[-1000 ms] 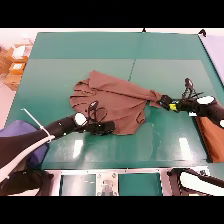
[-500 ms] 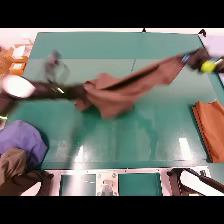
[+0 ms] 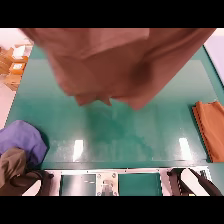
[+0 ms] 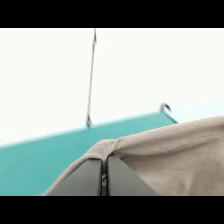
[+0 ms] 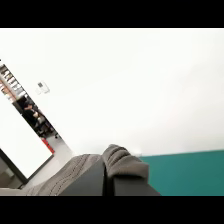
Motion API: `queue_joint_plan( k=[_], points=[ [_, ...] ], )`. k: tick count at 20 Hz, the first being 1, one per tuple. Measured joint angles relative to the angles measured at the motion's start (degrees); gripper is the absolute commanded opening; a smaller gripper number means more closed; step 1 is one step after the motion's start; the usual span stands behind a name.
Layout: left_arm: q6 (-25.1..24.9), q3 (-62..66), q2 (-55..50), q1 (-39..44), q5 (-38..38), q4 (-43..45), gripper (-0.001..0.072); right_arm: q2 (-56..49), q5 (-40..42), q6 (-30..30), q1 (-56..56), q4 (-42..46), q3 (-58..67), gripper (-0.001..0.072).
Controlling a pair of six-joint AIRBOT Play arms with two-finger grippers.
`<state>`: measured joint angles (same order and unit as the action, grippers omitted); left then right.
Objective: Fold the shirts.
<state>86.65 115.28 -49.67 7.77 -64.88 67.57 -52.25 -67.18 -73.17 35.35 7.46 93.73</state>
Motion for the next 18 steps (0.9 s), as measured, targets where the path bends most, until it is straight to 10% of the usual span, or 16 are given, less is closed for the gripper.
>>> queue_joint_plan(
  k=[11,18],
  points=[
    [-0.2,4.2,-1.2,-0.2,-4.6,4.9,0.0027,11.9,1.9,1.3,1.6,7.8,-2.0,0.0018],
    [-0.9,-16.5,-6.7,-0.2,-3.3,7.5,0.0027,11.6,6.8,4.4,-3.4,10.1,-25.0,0.0018]
  ],
)
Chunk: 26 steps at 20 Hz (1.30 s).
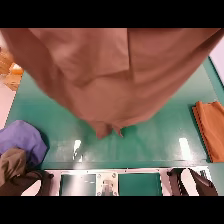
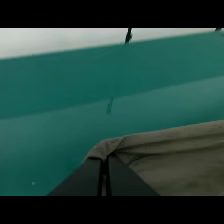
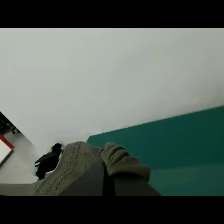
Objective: Fold the shirts.
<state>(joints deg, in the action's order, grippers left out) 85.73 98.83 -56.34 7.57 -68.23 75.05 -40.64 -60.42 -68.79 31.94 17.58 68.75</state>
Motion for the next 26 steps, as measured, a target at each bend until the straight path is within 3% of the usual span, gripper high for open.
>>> queue_joint_plan(
  k=[5,9,11,14,15,21,22,23,24,26],
  points=[
    [-3.6,-12.2,-14.7,0.0,11.1,-2.1,0.0027,-11.8,13.9,6.5,-11.0,0.2,-16.7,0.0018],
    [-4.7,-14.8,-28.7,-0.1,17.3,-5.7,0.0027,-28.5,18.5,9.2,-15.7,-0.5,-20.0,0.0018],
    [-5.2,-15.4,-33.8,-0.1,16.5,-7.2,0.0028,-35.4,19.7,9.9,-16.2,-1.0,-20.4,0.0024],
    [-6.1,-16.4,-37.7,-0.1,13.6,-9.1,0.0028,-41.4,18.4,10.8,-16.0,-1.3,-20.7,0.0311],
    [-6.3,-16.7,-38.3,-0.1,13.0,-9.6,0.0028,-42.5,17.0,11.5,-15.5,-1.3,-20.5,0.0373],
    [-7.1,-17.7,-40.0,-0.1,7.1,-11.6,0.0028,-44.0,-0.6,12.9,-6.8,0.0,-16.1,0.0374],
    [-7.4,-17.7,-40.0,-0.1,7.0,-12.1,0.0028,-43.4,-3.3,12.9,-5.6,0.4,-15.6,0.0402],
    [-7.6,-17.7,-40.0,-0.1,6.6,-12.2,0.0028,-42.9,-4.9,13.0,-5.1,1.0,-15.3,0.0512],
    [-7.7,-17.8,-40.1,-0.1,6.0,-12.2,0.0028,-42.6,-5.8,13.0,-5.3,2.5,-15.1,0.0561],
    [-8.0,-17.8,-40.1,-0.1,5.8,-12.4,0.0028,-42.4,-5.2,12.5,-8.0,5.9,-14.6,0.0562]
  ],
)
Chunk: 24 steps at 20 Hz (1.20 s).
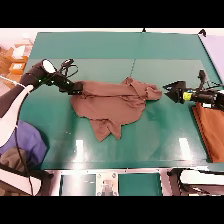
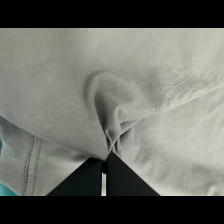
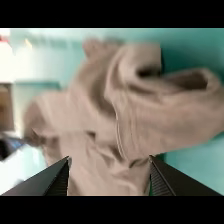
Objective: Fold the shirts.
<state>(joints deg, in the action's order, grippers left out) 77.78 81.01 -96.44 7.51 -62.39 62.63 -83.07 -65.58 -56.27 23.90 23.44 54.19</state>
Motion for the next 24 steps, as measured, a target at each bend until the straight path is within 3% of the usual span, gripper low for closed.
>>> queue_joint_plan(
  k=[3,12,13,14,17,24],
  points=[
    [-0.1,0.0,0.0,0.0,-0.4,-0.2,0.0028,-1.4,5.0,-2.9,-6.6,6.4,3.2,0.0563],
    [-0.3,0.0,0.0,0.0,-0.9,-0.3,0.0028,-7.6,9.7,-28.2,-23.3,40.8,17.6,0.0553],
    [-0.3,0.0,0.0,0.0,-1.0,-0.3,0.0028,-8.0,9.2,-30.8,-24.4,44.4,18.4,0.0474],
    [-0.3,0.0,0.0,0.0,-1.2,-0.4,0.0028,-8.4,8.8,-32.9,-25.0,47.3,19.0,0.0328],
    [-0.7,0.0,0.0,0.0,-1.4,-0.4,0.0028,-9.0,7.3,-37.8,-26.0,53.2,20.7,0.0018],
    [-1.6,3.3,0.7,0.0,-5.2,0.1,0.0027,-7.4,-1.2,-42.4,-25.1,57.1,28.8,0.0014]
  ],
)
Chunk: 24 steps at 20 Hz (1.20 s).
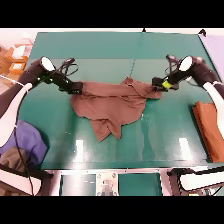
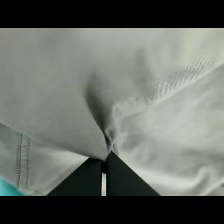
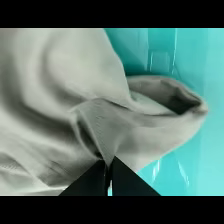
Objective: Fold the shirts.
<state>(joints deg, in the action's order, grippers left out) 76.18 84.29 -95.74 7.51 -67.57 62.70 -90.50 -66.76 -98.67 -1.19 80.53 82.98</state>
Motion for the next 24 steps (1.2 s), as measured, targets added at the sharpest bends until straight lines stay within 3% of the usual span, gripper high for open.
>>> queue_joint_plan(
  k=[2,6,10,16,24],
  points=[
    [0.0,4.9,2.2,0.0,-2.3,0.3,0.0027,2.3,-2.2,-0.3,1.7,-1.8,5.1,0.0014],
    [0.2,20.5,10.9,0.0,-4.9,1.3,0.0027,9.3,-4.1,0.7,9.3,-13.9,18.1,0.0015],
    [0.2,33.8,24.2,0.0,1.9,2.4,0.0027,18.1,-2.5,1.7,20.3,-24.3,30.2,0.0015],
    [0.4,38.0,43.7,0.0,12.3,9.6,0.0027,33.7,5.6,3.8,35.8,-30.4,35.5,0.0014],
    [0.6,33.8,49.9,0.0,13.0,13.7,0.0028,43.0,8.8,7.2,41.0,-32.1,32.6,0.0015]
  ],
)
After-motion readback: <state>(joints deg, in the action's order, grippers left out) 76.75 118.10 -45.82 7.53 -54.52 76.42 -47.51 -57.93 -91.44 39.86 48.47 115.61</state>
